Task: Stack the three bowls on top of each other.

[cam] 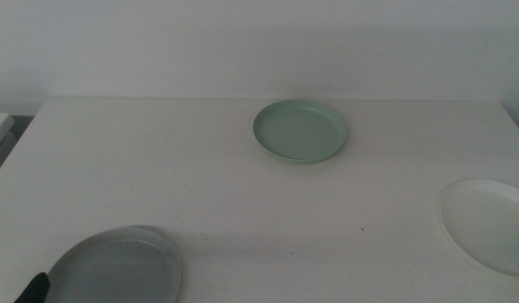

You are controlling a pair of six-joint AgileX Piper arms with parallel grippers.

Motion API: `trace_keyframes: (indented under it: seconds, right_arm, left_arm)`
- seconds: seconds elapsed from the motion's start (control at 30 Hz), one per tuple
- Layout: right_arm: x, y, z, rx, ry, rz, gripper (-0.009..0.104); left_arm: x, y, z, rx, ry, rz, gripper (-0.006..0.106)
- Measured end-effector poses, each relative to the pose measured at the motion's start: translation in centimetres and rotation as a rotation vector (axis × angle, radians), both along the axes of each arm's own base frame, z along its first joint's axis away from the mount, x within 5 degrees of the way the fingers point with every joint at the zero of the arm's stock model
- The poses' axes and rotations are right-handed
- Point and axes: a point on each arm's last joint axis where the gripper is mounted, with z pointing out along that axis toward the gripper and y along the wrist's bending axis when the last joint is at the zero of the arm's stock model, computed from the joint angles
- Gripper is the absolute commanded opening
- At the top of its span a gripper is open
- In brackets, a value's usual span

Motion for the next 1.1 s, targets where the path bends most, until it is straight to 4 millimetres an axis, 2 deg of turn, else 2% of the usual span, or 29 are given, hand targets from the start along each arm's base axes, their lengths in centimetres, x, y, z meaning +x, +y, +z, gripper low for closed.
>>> trace_keyframes:
  seconds: [0.1, 0.17, 0.3, 0.43, 0.57, 0.7, 0.93, 1.1]
  right_arm:
    - [0.0, 0.0, -0.1, 0.007, 0.037, -0.002, 0.093]
    - [0.0, 0.0, 0.5, 0.036, 0.064, -0.002, 0.093]
    - [0.7, 0.0, 4.5, 0.085, 0.169, -0.002, 0.093]
    - [2.6, 0.0, 7.6, 0.088, 0.472, -0.01, 0.093]
    - [4.3, 0.0, 9.4, 0.076, 0.745, -0.014, 0.093]
    - [5.4, 0.0, 9.8, 0.081, 0.887, -0.016, 0.093]
    - [6.7, 0.0, 8.8, 0.073, 1.005, -0.009, 0.093]
    - [9.5, -0.5, 8.8, 0.046, 1.059, -0.044, 0.093]
  left_arm:
    - [0.0, 0.0, 0.0, 0.0, 0.0, 0.0, 0.094]
    - [0.0, 0.0, 0.0, 0.0, 0.0, 0.0, 0.094]
    - [0.0, 0.0, 0.0, 0.0, 0.0, 0.0, 0.094]
    - [0.0, 0.0, 0.0, 0.0, 0.0, 0.0, 0.094]
    - [0.0, 0.0, 0.0, 0.0, 0.0, 0.0, 0.094]
    - [0.0, 0.0, 0.0, 0.0, 0.0, 0.0, 0.094]
    - [0.0, 0.0, 0.0, 0.0, 0.0, 0.0, 0.094]
    - [0.0, 0.0, 0.0, 0.0, 0.0, 0.0, 0.094]
